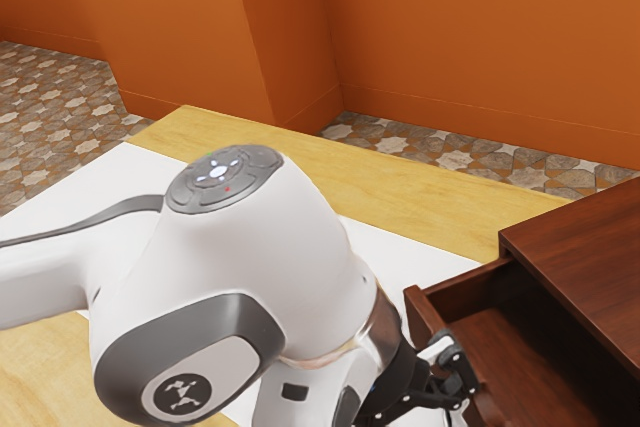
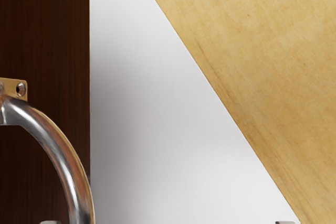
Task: Pull the drawer handle with one arm to open the drawer
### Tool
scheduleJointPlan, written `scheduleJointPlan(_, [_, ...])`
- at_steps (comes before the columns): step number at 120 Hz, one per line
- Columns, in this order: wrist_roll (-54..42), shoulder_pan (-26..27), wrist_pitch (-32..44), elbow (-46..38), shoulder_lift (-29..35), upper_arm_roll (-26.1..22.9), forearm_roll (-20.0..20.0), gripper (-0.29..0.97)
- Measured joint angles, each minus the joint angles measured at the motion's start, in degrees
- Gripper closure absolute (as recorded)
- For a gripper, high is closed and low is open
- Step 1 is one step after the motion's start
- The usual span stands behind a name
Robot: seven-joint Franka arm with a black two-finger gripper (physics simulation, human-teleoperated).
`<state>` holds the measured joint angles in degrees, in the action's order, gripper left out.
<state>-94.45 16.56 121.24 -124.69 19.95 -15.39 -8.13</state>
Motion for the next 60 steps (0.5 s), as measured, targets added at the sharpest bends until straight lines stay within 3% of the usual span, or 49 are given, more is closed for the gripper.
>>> scheduleJointPlan(60, [-0.7,1.8,0.3,-5.2,5.3,1.8,-0.1,0.1])
